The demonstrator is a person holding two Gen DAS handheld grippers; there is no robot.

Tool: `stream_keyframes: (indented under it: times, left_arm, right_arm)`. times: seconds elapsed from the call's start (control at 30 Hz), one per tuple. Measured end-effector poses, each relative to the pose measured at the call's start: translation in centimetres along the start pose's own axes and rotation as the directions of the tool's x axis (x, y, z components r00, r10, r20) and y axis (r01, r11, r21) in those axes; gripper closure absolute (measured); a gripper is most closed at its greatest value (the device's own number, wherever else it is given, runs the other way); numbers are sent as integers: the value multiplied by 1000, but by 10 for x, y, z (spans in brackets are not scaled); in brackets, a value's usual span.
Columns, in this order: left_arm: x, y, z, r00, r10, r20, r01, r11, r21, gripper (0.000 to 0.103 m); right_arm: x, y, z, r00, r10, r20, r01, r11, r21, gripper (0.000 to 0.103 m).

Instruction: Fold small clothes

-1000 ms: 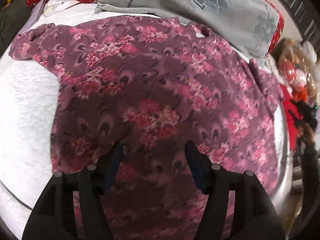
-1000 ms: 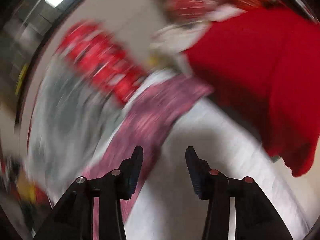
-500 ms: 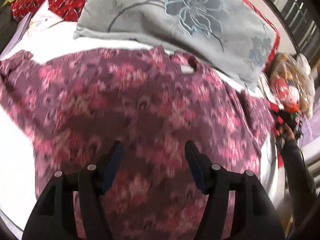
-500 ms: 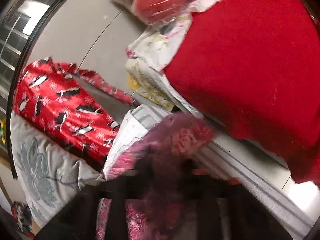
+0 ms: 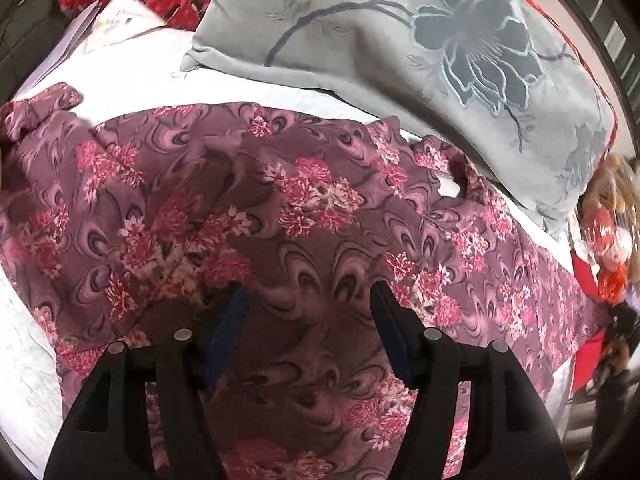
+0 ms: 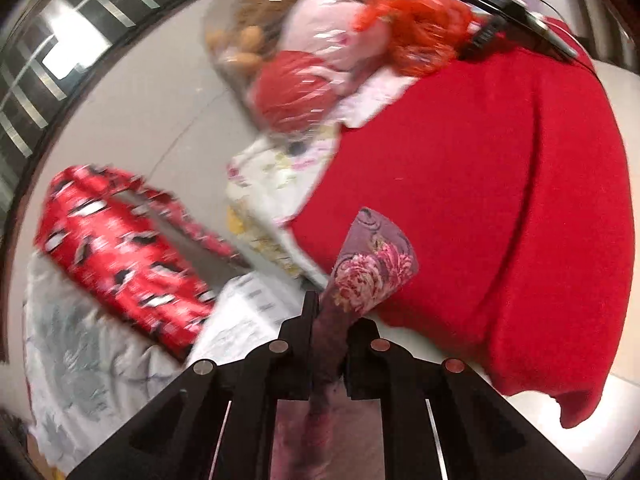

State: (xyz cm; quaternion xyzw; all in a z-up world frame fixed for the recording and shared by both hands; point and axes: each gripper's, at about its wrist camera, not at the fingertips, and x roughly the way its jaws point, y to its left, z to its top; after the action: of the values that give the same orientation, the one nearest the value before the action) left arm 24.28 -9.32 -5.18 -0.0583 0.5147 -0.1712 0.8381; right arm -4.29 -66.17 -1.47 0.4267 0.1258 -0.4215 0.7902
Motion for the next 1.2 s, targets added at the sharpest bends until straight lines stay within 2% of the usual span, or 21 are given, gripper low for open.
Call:
stream_keyframes:
  times: [0.1, 0.2, 0.3, 0.47, 0.77, 0.8, 0.93, 1.0, 1.1, 1.2]
  left_arm:
    - [0, 1, -3, 1000, -19, 11, 19, 1000, 0, 36]
    - [-3, 6, 0, 998, -55, 8, 55, 998, -7, 36]
    - [-8, 19, 3, 995, -95, 26, 96, 994, -49, 36]
    - [-7, 35, 6, 989, -148, 7, 148, 984, -100, 36]
    - [-21, 60, 11, 974, -223, 25, 225, 962, -158, 36]
    - [-22, 62, 12, 974, -226, 28, 228, 960, -160, 36]
    - [-30, 73, 15, 968, -248, 45, 252, 951, -180, 36]
    - [-32, 77, 16, 962, -268, 53, 274, 942, -193, 36]
    - [-34, 79, 16, 952, -301, 54, 306, 933, -191, 36]
    - [-32, 72, 16, 937, -348, 31, 348, 921, -176, 36]
  right_arm:
    - [-11, 36, -18, 995, 88, -47, -92, 993, -73, 93]
    - [-14, 74, -49, 980, 155, -122, -172, 975, -140, 93]
    - [-14, 112, -89, 953, 219, -209, -256, 951, -173, 93]
    - [-13, 179, -167, 888, 283, -363, -383, 892, -241, 93]
    - [-23, 284, -314, 763, 302, -572, -556, 758, -340, 90]
    - [-26, 289, -324, 754, 302, -584, -568, 746, -348, 89]
    - [-39, 313, -383, 696, 290, -657, -629, 688, -362, 87]
    - [-40, 314, -411, 677, 249, -692, -633, 676, -377, 82]
    - [-47, 303, -440, 662, 172, -729, -626, 662, -412, 72]
    - [-73, 288, -440, 668, 191, -720, -654, 612, -444, 66]
